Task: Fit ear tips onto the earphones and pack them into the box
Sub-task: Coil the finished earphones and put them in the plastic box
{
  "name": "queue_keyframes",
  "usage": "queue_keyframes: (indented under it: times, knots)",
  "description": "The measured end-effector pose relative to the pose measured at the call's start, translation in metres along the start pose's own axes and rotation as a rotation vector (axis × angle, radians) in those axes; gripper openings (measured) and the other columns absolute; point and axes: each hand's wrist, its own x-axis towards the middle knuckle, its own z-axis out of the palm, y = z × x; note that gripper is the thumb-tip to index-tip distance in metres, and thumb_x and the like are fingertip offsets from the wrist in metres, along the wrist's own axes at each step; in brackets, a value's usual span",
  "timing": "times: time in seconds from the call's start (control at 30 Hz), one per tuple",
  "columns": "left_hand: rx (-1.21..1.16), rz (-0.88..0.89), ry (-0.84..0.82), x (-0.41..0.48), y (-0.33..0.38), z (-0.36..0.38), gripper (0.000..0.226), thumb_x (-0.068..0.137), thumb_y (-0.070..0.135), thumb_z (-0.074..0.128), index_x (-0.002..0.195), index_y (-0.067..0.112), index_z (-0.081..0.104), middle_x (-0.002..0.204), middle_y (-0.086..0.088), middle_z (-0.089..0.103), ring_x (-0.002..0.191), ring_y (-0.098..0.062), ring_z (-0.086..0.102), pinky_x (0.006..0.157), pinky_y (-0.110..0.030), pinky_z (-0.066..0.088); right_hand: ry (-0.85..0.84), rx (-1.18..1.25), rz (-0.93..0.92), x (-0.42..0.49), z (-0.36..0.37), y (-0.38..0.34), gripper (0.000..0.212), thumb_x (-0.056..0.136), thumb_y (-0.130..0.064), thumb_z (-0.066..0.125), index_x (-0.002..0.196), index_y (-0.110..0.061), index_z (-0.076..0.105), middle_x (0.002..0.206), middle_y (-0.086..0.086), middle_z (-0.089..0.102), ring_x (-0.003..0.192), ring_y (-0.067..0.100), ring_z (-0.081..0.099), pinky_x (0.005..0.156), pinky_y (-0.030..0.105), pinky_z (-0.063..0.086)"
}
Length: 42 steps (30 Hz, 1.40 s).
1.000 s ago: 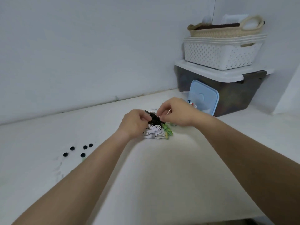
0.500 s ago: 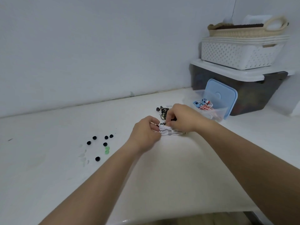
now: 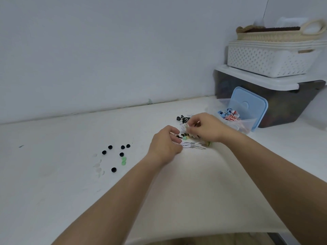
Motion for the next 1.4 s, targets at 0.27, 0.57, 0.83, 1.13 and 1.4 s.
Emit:
queue_keyframes:
  times: [0.27, 0.57, 0.83, 1.13, 1.4]
  knots:
    - [-0.101, -0.012, 0.033, -0.001, 0.005, -0.011, 0.038, 0.077, 0.012, 0.074, 0.11, 0.028, 0.061, 0.1, 0.01, 0.064, 0.075, -0.012, 0.063, 0.058, -0.017, 0.047, 0.116, 0.415, 0.01, 0.002, -0.013, -0.028, 0.019, 0.096, -0.024, 0.064, 0.09, -0.006, 0.067, 0.074, 0.0, 0.061, 0.07, 0.01, 0.056, 0.075, 0.028, 0.046]
    - [-0.453, -0.024, -0.113, -0.016, 0.019, -0.041, 0.054, 0.071, 0.004, 0.062, 0.124, 0.016, 0.062, 0.113, -0.002, 0.072, 0.091, -0.015, 0.067, 0.084, -0.027, 0.054, 0.034, 0.644, 0.021, 0.003, -0.014, -0.068, 0.015, 0.1, -0.025, 0.06, 0.091, -0.014, 0.066, 0.077, -0.003, 0.07, 0.065, 0.008, 0.064, 0.064, 0.024, 0.046]
    - [-1.036, -0.23, -0.248, -0.038, 0.015, -0.078, 0.042, 0.089, -0.007, 0.045, 0.128, 0.003, 0.056, 0.106, -0.014, 0.069, 0.089, -0.027, 0.068, 0.078, -0.03, 0.056, 0.007, 0.836, 0.08, 0.004, 0.0, -0.087, 0.017, 0.1, -0.023, 0.058, 0.088, -0.013, 0.064, 0.071, -0.004, 0.071, 0.059, 0.01, 0.062, 0.06, 0.027, 0.043]
    - [-0.868, -0.305, -0.179, -0.056, -0.007, -0.108, 0.02, 0.101, 0.002, 0.05, 0.115, -0.002, 0.064, 0.092, -0.012, 0.069, 0.08, -0.023, 0.071, 0.071, -0.025, 0.06, -0.06, 0.744, 0.124, -0.007, 0.03, -0.086, 0.012, 0.097, -0.017, 0.056, 0.089, -0.011, 0.064, 0.096, 0.009, 0.076, 0.078, 0.02, 0.065, 0.065, 0.029, 0.048]
    - [-0.504, -0.147, 0.035, -0.053, -0.015, -0.096, 0.018, 0.091, 0.005, 0.071, 0.106, -0.003, 0.066, 0.091, -0.016, 0.076, 0.07, -0.015, 0.068, 0.075, -0.024, 0.06, -0.176, 0.5, 0.158, -0.021, 0.045, -0.068, 0.018, 0.085, -0.013, 0.071, 0.099, -0.014, 0.061, 0.079, 0.012, 0.072, 0.072, 0.032, 0.068, 0.073, 0.042, 0.059]
